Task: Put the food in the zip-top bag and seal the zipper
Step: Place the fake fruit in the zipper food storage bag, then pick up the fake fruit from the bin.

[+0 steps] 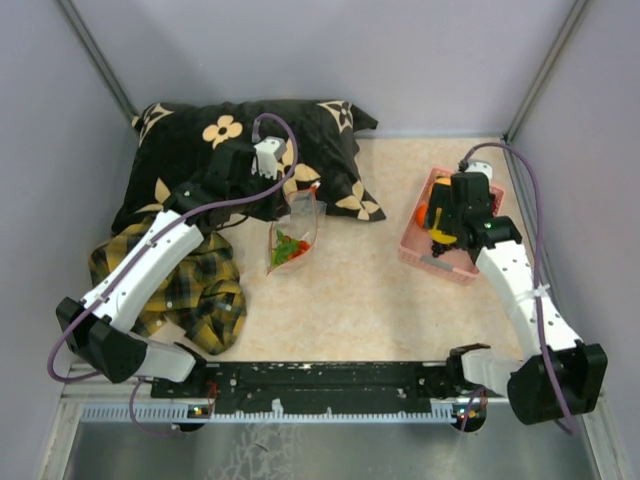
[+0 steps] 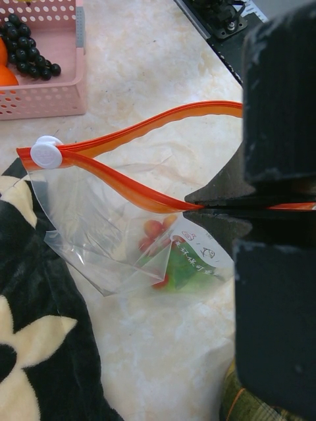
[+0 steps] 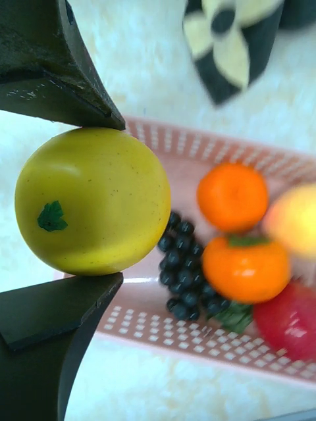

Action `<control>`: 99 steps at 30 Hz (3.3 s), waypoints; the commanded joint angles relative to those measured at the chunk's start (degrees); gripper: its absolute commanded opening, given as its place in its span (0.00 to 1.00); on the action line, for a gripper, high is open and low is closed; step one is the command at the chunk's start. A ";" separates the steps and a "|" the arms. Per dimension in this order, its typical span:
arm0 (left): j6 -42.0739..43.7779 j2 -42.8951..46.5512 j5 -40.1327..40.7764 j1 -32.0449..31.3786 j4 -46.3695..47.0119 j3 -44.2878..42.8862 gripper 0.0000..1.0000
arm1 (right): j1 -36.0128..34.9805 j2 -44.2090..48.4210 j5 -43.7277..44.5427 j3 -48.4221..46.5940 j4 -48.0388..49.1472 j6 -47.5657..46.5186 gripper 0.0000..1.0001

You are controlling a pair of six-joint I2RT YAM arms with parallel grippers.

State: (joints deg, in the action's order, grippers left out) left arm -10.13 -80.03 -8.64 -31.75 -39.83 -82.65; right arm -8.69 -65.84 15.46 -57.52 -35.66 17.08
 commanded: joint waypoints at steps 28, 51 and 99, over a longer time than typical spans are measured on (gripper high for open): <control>0.37 1.23 -1.73 0.26 1.64 0.47 0.00 | -42.14 0.93 -20.04 -3.23 44.76 -0.80 0.52; 0.20 1.81 -3.94 0.35 1.94 0.56 0.00 | -42.51 -10.01 -15.60 5.32 56.97 -4.33 0.69; 0.38 2.46 -3.22 1.33 2.75 1.88 0.00 | -15.94 4.20 14.85 2.46 4.84 6.05 0.95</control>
State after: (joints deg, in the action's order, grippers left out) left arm -10.20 -79.37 -11.42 -30.72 -38.54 -81.06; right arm -31.46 -59.53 25.45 -56.77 -26.35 17.12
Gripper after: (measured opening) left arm 0.008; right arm 0.949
